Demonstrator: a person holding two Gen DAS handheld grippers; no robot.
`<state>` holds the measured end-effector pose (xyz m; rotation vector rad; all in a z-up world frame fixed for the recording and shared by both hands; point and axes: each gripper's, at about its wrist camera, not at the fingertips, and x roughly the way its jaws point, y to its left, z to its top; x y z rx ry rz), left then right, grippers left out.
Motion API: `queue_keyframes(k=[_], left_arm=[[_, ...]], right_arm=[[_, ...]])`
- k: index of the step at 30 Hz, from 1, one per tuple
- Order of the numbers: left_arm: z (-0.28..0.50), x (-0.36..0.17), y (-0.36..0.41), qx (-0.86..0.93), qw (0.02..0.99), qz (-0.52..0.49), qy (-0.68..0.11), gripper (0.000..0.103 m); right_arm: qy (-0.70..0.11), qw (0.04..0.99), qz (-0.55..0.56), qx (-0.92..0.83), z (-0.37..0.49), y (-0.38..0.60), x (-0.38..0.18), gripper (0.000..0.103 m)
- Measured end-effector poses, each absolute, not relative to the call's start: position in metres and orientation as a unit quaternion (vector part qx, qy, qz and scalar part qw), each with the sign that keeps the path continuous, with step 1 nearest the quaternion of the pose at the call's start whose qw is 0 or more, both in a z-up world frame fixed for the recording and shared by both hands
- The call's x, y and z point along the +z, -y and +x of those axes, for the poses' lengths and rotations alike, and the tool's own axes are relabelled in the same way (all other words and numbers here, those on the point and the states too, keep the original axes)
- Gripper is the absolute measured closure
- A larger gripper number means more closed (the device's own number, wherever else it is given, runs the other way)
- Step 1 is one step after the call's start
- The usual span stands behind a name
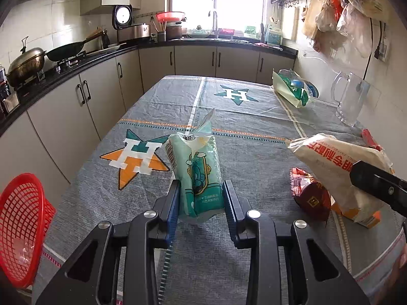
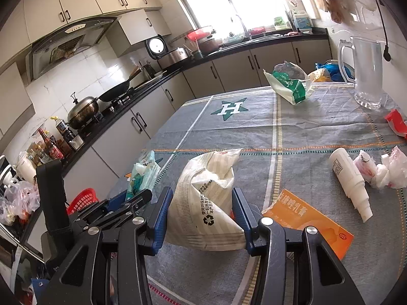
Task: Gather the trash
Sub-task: 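Lift the tissue pack with the left gripper while the right holds the paper bag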
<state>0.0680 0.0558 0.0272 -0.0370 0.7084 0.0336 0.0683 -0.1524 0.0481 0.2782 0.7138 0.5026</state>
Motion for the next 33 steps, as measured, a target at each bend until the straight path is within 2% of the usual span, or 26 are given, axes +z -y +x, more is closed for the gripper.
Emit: queue_keyframes(k=[33], left_arm=[[0.0652, 0.0322, -0.0591, 0.024, 0.941, -0.019, -0.337, 0.071]], right_arm=[[-0.355, 0.893, 0.132, 0.244, 0.0741, 0.1502, 0.0435, 0.051]])
